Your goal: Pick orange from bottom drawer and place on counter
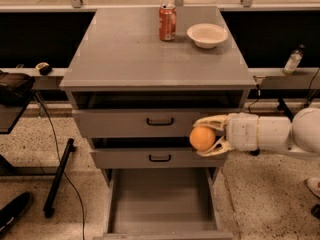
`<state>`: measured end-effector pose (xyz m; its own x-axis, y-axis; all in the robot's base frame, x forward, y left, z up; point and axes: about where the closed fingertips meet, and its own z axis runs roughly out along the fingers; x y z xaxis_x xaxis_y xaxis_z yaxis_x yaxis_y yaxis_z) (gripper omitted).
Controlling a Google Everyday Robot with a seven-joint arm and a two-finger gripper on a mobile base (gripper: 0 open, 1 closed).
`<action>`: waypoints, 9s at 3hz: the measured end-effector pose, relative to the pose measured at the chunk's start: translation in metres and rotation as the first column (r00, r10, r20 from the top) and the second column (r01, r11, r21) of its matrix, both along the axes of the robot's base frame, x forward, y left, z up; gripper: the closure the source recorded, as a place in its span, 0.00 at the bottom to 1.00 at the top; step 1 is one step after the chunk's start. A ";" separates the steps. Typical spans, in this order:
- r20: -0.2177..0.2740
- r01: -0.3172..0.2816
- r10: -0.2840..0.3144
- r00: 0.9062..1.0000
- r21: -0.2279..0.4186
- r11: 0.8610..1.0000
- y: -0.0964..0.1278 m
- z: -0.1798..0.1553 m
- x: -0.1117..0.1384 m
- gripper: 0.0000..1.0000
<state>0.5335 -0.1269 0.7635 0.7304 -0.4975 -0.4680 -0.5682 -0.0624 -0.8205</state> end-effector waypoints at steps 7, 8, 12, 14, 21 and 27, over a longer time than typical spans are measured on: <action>-0.166 0.154 -0.110 0.980 0.280 0.948 -0.066 0.088 0.126 1.00; -0.196 0.154 -0.098 0.976 0.292 0.944 -0.065 0.082 0.127 1.00; -0.021 0.181 -0.183 0.983 0.290 0.940 -0.093 0.184 0.130 1.00; -0.300 0.314 -0.194 0.934 0.432 0.845 -0.082 0.182 0.159 1.00; -0.678 0.497 -0.289 0.676 0.130 0.858 -0.040 0.099 0.195 1.00; -0.673 0.545 -0.335 0.659 0.120 0.830 -0.045 0.082 0.207 0.00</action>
Offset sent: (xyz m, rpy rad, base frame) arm 0.0950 -0.0511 0.0589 0.3380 0.1158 -0.0421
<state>0.7401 -0.1723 0.8456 -0.0323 -0.4489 -0.8930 -0.8336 0.5050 -0.2237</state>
